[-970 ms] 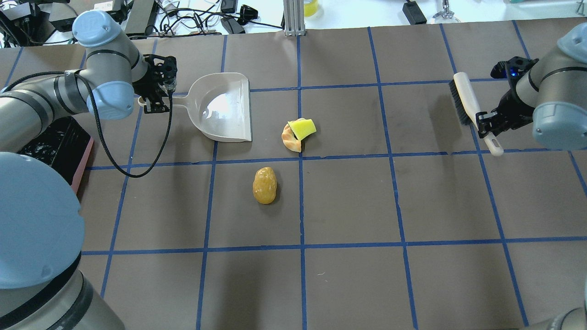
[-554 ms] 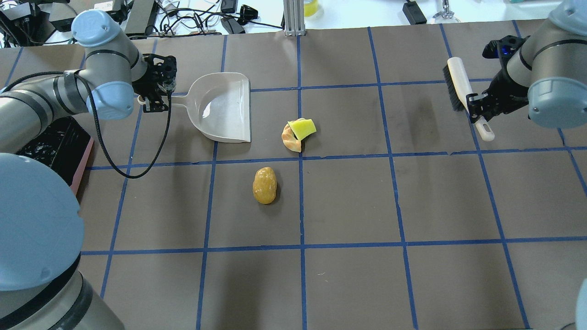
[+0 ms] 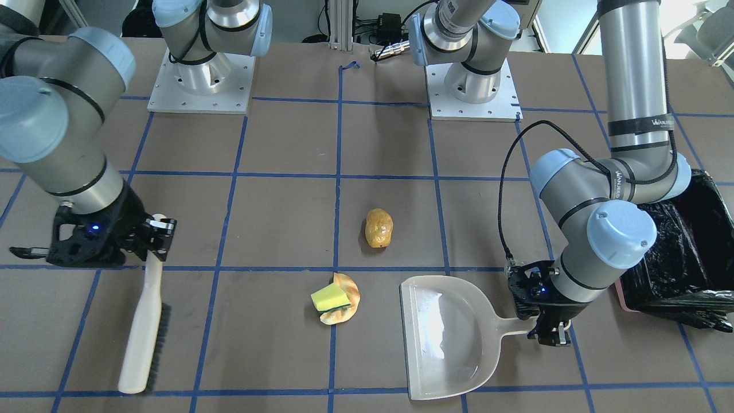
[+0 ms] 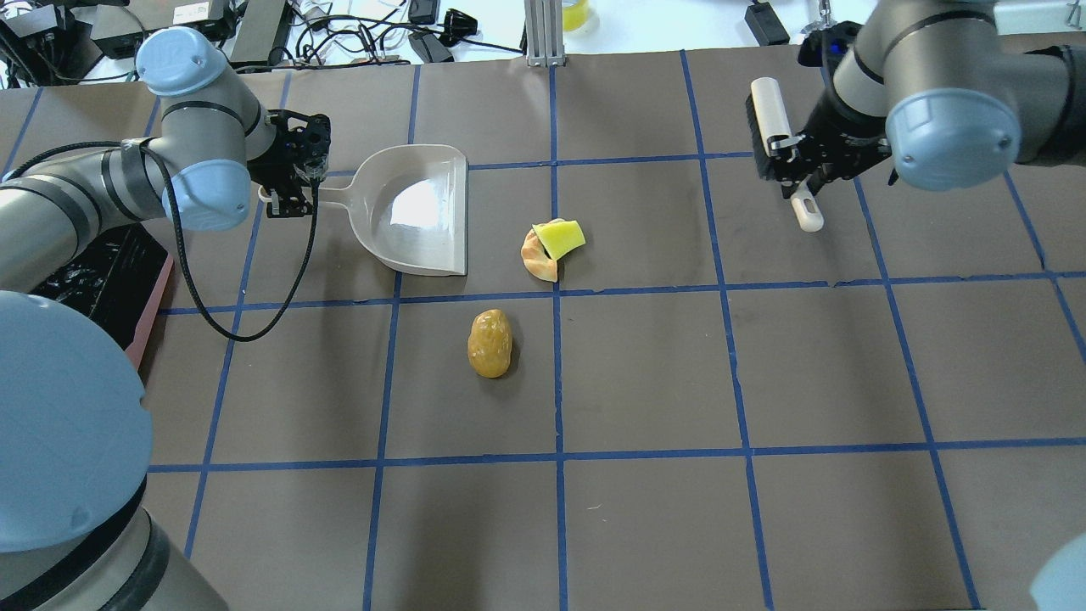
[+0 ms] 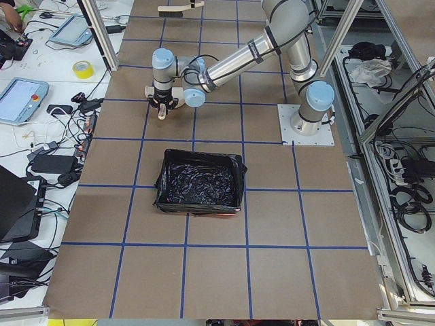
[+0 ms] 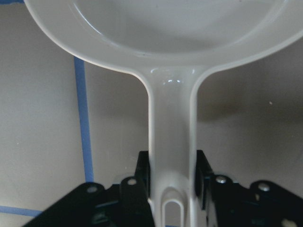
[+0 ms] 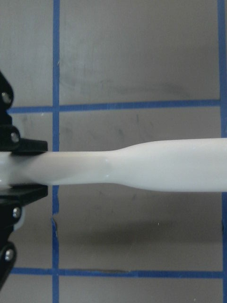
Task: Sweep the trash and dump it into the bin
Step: 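Move the brush with the right gripper behind the pastry and sponge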
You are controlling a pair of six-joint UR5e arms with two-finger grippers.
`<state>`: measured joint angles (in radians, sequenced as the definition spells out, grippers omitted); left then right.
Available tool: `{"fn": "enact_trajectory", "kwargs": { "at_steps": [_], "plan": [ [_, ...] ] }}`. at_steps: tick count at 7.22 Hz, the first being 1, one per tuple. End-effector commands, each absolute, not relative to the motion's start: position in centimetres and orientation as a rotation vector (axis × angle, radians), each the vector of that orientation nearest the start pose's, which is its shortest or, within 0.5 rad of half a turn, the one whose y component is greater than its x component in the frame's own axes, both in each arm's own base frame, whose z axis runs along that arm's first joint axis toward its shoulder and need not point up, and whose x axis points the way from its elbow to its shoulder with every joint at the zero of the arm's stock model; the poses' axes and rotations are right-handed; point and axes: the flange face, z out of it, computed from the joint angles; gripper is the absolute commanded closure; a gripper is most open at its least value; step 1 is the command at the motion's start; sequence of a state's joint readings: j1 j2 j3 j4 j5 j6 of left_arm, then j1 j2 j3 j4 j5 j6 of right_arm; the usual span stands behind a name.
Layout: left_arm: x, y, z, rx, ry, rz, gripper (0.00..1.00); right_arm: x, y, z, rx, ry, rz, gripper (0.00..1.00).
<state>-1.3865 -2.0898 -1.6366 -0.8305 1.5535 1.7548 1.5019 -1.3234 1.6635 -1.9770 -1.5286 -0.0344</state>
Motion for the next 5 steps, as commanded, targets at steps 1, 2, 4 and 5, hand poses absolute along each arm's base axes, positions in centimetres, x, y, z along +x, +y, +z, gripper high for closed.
{"fn": "enact_trajectory", "kwargs": {
  "at_steps": [1, 2, 4, 5],
  "plan": [
    [-1.3, -66.6, 23.2, -2.309, -2.295, 0.165, 1.00, 20.1, -57.1, 34.4, 0.192, 3.086, -0.064, 1.00],
    [-1.4, -66.6, 23.2, -2.311, -2.294, 0.165, 1.00, 22.1, -56.3, 34.4, 0.256, 3.078, -0.059, 1.00],
    [-1.6, -66.5, 23.2, -2.313, -2.289, 0.161, 1.00, 26.1, -54.8, 33.5, 0.315, 3.071, -0.042, 1.00],
    [-1.6, -66.5, 23.2, -2.313, -2.289, 0.161, 1.00, 28.4, -54.1, 31.9, 0.338, 3.079, 0.000, 1.00]
  ]
}}
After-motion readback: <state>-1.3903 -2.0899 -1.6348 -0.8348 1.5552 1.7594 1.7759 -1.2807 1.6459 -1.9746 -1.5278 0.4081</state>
